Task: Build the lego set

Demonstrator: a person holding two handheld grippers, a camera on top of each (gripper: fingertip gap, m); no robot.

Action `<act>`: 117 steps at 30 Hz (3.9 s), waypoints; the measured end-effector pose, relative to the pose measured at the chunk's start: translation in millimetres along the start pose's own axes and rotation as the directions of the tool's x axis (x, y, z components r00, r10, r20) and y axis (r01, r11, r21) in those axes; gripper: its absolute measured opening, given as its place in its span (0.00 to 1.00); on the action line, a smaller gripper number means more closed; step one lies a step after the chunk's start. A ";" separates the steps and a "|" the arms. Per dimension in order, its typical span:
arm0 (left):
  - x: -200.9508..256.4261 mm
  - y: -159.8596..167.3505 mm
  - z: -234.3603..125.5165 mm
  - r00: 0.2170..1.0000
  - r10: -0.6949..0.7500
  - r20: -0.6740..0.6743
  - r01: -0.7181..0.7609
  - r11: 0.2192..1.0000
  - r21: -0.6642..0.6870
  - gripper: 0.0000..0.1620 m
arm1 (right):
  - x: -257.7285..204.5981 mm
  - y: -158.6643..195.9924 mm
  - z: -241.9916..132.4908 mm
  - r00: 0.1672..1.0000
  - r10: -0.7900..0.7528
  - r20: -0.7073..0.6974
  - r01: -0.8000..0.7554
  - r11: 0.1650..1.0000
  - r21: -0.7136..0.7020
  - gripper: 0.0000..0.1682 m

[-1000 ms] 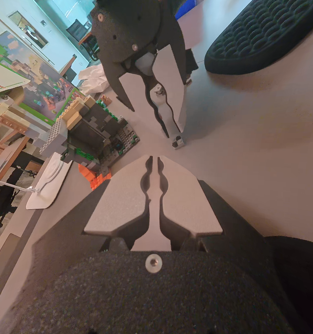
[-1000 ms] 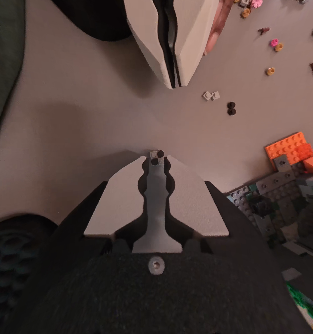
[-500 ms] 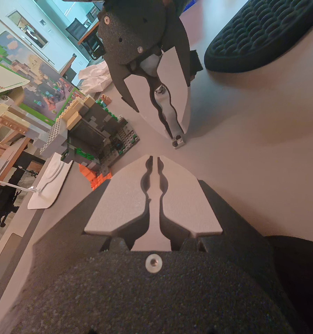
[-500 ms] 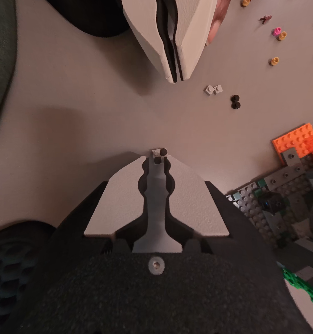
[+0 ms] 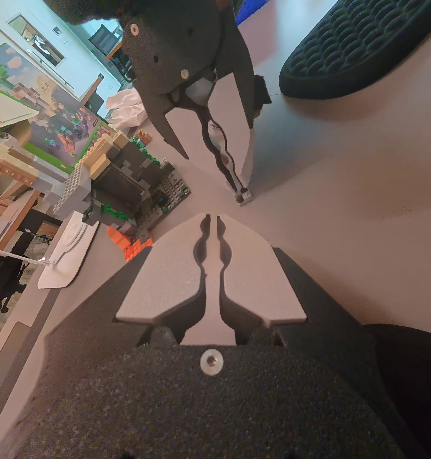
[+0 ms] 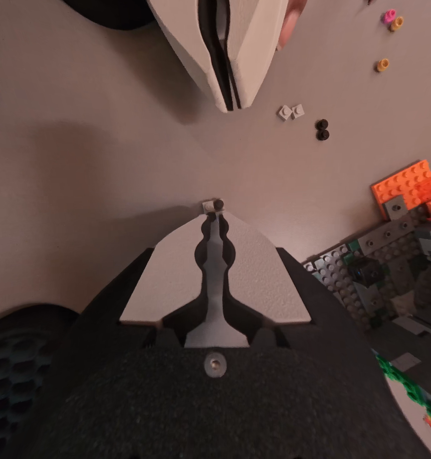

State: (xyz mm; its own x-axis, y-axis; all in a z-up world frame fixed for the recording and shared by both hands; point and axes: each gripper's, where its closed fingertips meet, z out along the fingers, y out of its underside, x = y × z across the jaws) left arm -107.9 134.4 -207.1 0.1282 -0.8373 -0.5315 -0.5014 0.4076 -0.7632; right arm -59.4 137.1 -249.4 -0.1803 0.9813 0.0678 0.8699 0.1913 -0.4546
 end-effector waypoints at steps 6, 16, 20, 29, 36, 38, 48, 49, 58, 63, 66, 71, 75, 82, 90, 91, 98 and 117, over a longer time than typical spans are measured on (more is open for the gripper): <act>1.2 -0.1 0.6 1.000 0.003 -0.003 -0.003 1.000 -0.002 0.03 | 0.3 -0.2 0.2 1.000 -0.011 0.028 0.014 0.996 -0.090 0.03; 5.1 0.7 2.6 1.000 0.005 -0.019 -0.005 1.000 -0.007 0.03 | -1.2 -6.6 3.7 0.993 -0.076 0.091 0.095 0.970 -0.226 0.03; 7.9 1.8 3.5 0.999 0.015 -0.030 -0.015 1.000 -0.016 0.03 | 0.5 -7.8 4.5 0.986 -0.140 0.094 0.162 0.941 -0.296 0.00; 12.4 3.2 5.4 0.999 0.023 -0.050 -0.024 0.999 -0.028 0.03 | 0.1 -12.4 7.7 0.978 -0.181 0.099 0.205 0.914 -0.351 0.00; 13.0 4.0 5.0 0.998 0.033 -0.051 -0.035 0.999 -0.035 0.03 | -0.1 -12.5 8.4 0.980 -0.139 0.140 0.180 0.918 -0.353 0.00; 13.8 4.4 5.3 0.998 0.039 -0.053 -0.041 0.998 -0.039 0.03 | 0.0 -12.6 8.5 0.984 -0.122 0.127 0.158 0.930 -0.331 0.00; 13.2 6.5 5.1 0.998 0.044 -0.050 -0.046 0.998 -0.051 0.03 | -3.8 -18.9 0.3 0.994 0.013 0.105 0.000 0.993 -0.121 0.13; 12.8 6.9 5.0 0.998 0.041 -0.049 -0.044 0.998 -0.052 0.03 | -3.4 -21.2 -2.9 0.995 0.018 0.099 -0.009 0.996 -0.090 0.14; 13.4 8.2 5.5 0.998 0.031 -0.058 -0.034 0.998 -0.053 0.02 | -12.2 -13.6 7.4 0.988 0.142 0.056 -0.143 0.990 0.003 0.20; 14.5 9.0 6.3 0.997 0.023 -0.067 -0.026 0.998 -0.054 0.02 | -10.4 -10.3 12.9 0.985 0.175 0.004 -0.175 0.984 0.038 0.09; 15.1 9.2 6.4 0.997 0.015 -0.072 -0.019 0.998 -0.054 0.02 | -11.5 -10.4 12.5 0.992 0.130 0.002 -0.130 0.991 0.034 0.09; 20.4 8.3 7.6 0.995 0.019 -0.095 -0.025 0.998 -0.059 0.02 | -14.9 -14.4 13.5 1.000 -0.003 0.018 0.002 1.000 0.019 0.09; 23.7 1.7 6.6 0.992 -0.026 -0.123 0.023 0.999 -0.029 0.06 | -12.0 -26.3 7.8 0.996 -0.089 -0.016 0.089 0.994 0.055 0.09; 15.0 -5.7 5.2 0.985 -0.130 -0.117 0.132 0.991 0.010 0.18 | 1.3 -51.8 -16.9 0.974 -0.157 -0.161 0.178 0.976 0.125 0.09; 10.1 -9.2 3.3 0.981 -0.164 -0.108 0.168 0.985 0.036 0.14 | 0.4 -61.8 -17.6 0.960 -0.181 -0.214 0.209 0.971 0.116 0.09; 10.0 -8.0 3.5 0.981 -0.161 -0.104 0.165 0.986 0.028 0.12 | -0.4 -63.6 -17.1 0.960 -0.180 -0.215 0.209 0.971 0.119 0.09; -4.1 -15.0 -3.6 0.980 -0.190 -0.052 0.194 0.978 0.076 0.10 | 7.1 -74.1 -28.3 0.951 -0.126 -0.284 0.181 0.968 0.177 0.09; -17.8 -42.8 -20.8 0.966 -0.255 -0.041 0.257 0.933 0.253 0.10 | 4.3 -94.5 -57.9 0.946 -0.028 -0.322 0.149 0.923 0.356 0.09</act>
State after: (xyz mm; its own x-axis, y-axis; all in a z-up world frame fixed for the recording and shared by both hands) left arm -106.5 124.3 -157.3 0.2168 -0.9276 -0.3041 -0.2180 0.2576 -0.9413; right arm -115.8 124.6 -154.7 -0.0475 0.9305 0.3632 0.6126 0.3144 -0.7252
